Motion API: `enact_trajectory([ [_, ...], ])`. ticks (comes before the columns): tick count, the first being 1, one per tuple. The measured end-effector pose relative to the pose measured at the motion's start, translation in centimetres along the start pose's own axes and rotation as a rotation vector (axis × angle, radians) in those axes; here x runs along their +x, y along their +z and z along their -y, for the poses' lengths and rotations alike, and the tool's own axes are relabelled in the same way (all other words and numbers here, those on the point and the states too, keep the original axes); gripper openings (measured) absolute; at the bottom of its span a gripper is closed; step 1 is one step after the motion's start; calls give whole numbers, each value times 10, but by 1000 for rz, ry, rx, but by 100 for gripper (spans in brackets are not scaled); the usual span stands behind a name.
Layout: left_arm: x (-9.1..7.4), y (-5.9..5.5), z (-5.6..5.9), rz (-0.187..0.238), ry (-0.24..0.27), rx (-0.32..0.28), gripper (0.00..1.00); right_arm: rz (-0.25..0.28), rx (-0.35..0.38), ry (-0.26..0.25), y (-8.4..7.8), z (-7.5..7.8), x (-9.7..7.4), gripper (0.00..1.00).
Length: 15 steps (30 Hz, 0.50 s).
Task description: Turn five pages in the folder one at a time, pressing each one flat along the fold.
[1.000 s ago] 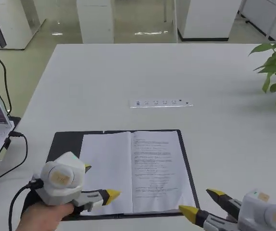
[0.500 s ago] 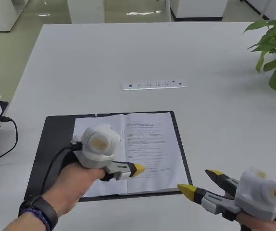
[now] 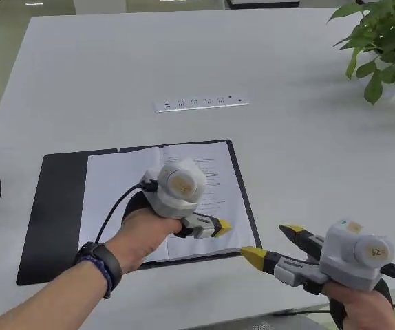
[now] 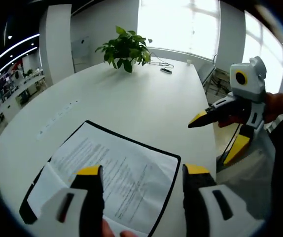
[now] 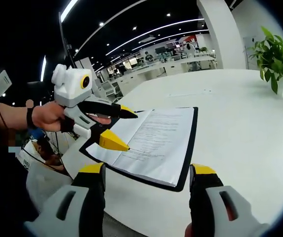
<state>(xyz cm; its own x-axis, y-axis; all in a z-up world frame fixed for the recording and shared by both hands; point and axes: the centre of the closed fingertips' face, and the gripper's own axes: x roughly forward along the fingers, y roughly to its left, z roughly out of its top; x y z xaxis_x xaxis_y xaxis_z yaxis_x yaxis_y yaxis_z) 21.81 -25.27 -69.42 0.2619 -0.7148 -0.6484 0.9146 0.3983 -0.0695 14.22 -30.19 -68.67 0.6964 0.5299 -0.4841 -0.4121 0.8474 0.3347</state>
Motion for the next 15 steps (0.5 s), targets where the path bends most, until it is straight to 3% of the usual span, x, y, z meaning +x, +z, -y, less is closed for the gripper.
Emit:
enact_trajectory([
  [8,39,-3,15,-26,-33,2,66,-17,8,-1,-9,1,-1,68],
  [15,61,-11,18,-50,-14,5,68,-21,15,3,-11,2,-1,68],
])
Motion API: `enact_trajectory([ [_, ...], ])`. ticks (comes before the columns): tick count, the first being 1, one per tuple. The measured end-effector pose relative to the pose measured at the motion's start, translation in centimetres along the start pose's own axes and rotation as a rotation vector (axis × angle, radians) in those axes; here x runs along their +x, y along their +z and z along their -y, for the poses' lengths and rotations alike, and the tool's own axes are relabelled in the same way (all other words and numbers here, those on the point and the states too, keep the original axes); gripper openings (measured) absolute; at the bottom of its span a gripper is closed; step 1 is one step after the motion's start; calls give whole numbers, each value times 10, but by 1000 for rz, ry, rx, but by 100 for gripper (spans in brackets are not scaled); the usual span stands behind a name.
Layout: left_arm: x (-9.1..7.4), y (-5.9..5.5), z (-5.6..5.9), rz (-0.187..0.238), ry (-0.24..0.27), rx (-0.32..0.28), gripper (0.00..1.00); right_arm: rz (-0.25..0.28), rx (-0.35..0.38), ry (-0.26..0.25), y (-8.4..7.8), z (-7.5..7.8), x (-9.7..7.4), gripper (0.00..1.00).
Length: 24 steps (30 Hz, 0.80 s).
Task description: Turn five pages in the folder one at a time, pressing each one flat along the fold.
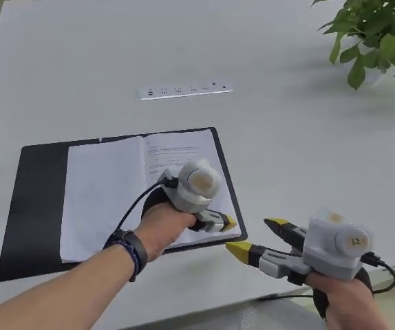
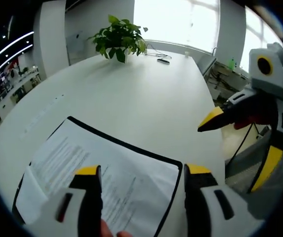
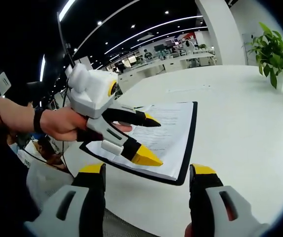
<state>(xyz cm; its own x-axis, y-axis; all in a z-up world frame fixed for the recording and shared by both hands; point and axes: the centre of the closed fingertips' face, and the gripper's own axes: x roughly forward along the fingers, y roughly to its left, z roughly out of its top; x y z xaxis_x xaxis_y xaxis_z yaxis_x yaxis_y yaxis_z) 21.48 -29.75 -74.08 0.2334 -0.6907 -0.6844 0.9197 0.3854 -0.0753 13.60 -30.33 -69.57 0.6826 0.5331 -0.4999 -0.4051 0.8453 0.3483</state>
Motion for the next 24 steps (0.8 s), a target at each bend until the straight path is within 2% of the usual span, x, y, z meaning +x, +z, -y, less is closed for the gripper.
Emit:
enact_trajectory([
  [8,22,-11,-4,-33,20,-14,69,-7,18,-3,-3,6,-4,68],
  [13,30,-16,-4,-46,35,-14,70,-8,33,-11,-6,12,-8,68],
  [17,36,-25,-4,-67,50,-10,74,-14,41,-11,-9,13,-8,67],
  [24,37,-27,-5,-46,66,1,74,-15,49,-8,-8,17,-6,67],
])
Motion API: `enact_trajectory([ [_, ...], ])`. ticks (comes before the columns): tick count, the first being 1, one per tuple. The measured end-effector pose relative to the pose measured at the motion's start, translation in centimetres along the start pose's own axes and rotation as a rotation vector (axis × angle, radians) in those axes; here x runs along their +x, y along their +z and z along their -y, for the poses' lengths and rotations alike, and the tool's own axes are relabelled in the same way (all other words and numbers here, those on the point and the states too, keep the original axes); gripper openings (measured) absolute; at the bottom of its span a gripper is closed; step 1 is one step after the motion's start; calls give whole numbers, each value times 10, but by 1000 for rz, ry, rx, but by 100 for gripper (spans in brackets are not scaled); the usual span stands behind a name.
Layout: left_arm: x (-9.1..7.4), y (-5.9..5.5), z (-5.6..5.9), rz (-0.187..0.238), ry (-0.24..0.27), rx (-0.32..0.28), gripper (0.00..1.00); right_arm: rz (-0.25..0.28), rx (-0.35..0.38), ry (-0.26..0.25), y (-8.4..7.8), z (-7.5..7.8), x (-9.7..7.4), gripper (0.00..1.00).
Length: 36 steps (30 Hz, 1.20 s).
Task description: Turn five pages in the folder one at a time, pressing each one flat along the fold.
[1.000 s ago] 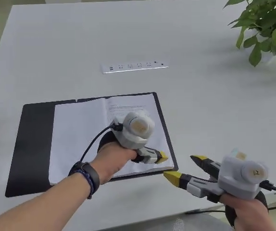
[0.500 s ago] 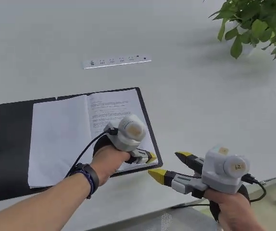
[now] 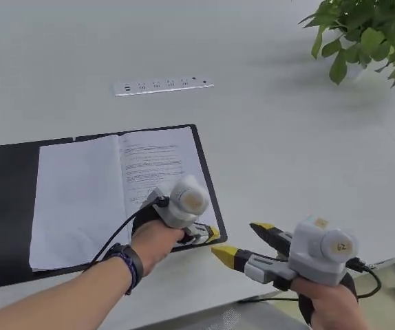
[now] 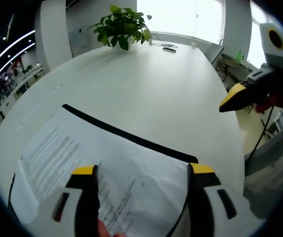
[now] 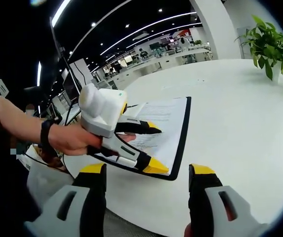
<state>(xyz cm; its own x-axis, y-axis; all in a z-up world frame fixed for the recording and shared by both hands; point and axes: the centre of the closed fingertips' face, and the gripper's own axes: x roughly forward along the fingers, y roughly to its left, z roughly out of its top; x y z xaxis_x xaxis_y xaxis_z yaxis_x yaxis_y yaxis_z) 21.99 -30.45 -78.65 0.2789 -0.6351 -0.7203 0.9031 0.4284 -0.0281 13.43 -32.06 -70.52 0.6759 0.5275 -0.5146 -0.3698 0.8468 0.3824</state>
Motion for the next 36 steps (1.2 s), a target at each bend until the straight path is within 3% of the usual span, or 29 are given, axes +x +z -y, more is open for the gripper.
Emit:
enact_trajectory([
  [9,-2,0,-3,32,-25,8,70,6,10,1,1,4,3,64],
  [15,-8,1,-12,59,-21,-72,59,5,9,2,-3,5,2,62],
  [25,-9,-4,-19,55,17,-28,47,2,25,5,-7,7,5,62],
  [36,-10,-3,-19,58,21,-61,40,11,27,3,-6,9,3,61],
])
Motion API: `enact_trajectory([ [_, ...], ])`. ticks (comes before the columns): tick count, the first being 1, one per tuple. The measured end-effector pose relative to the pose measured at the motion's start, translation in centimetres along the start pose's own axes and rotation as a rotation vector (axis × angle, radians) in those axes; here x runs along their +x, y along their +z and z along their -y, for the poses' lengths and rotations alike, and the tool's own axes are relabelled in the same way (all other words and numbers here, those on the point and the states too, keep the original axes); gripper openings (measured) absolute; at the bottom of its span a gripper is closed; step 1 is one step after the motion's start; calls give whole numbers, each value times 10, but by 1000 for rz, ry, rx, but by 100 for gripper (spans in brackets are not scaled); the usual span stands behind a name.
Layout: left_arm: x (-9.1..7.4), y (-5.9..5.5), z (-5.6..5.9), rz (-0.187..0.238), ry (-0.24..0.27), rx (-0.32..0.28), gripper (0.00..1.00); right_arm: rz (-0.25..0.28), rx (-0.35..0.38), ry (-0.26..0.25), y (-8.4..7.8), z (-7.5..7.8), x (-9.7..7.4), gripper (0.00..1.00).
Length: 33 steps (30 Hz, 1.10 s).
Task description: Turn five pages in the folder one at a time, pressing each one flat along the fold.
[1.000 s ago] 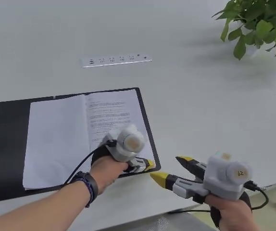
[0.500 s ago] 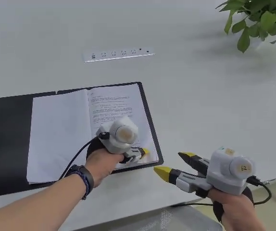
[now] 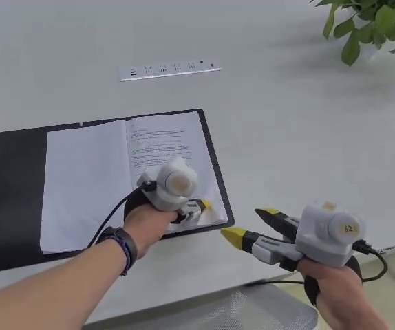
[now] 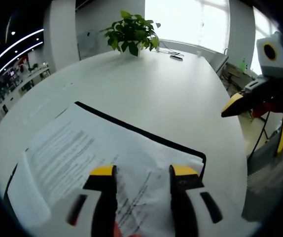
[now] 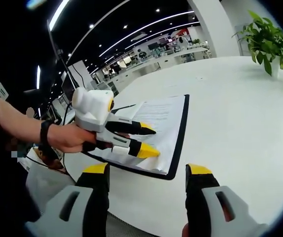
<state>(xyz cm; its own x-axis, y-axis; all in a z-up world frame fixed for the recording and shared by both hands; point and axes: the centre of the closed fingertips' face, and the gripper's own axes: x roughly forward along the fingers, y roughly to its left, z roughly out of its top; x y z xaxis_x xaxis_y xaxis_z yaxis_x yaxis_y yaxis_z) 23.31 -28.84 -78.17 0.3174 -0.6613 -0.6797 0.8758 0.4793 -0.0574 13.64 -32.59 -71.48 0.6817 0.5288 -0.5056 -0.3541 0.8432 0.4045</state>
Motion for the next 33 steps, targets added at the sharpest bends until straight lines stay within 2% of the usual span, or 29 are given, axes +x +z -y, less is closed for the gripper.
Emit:
enact_trajectory([
  [2,-1,1,6,6,-16,-24,38,2,3,-2,-1,1,-1,61],
  [3,-1,2,10,8,-27,-36,41,3,5,-2,-1,2,-1,61],
  [5,-1,3,20,14,-59,-49,53,5,9,-3,-1,1,-1,61],
  [8,1,3,30,11,-75,-30,64,7,13,-3,-1,1,-1,61],
  [11,3,-1,25,-9,-31,49,61,7,13,-1,-1,1,0,61],
  [14,3,-2,25,-8,-34,51,59,10,14,-1,-1,1,-1,60],
  [17,2,-3,25,-12,-36,80,58,10,17,-2,-1,2,-1,60],
  [20,2,-4,23,-6,-42,84,57,8,19,-3,-3,3,-2,60],
  [22,2,-2,19,-1,-46,65,55,11,22,-2,-3,4,-2,59],
  [25,1,0,9,-2,-42,32,45,18,25,-1,-1,5,0,57],
  [28,1,-2,13,-3,-49,66,43,18,25,9,3,5,4,57],
  [33,2,-2,12,6,-39,62,43,26,29,37,13,6,17,54],
])
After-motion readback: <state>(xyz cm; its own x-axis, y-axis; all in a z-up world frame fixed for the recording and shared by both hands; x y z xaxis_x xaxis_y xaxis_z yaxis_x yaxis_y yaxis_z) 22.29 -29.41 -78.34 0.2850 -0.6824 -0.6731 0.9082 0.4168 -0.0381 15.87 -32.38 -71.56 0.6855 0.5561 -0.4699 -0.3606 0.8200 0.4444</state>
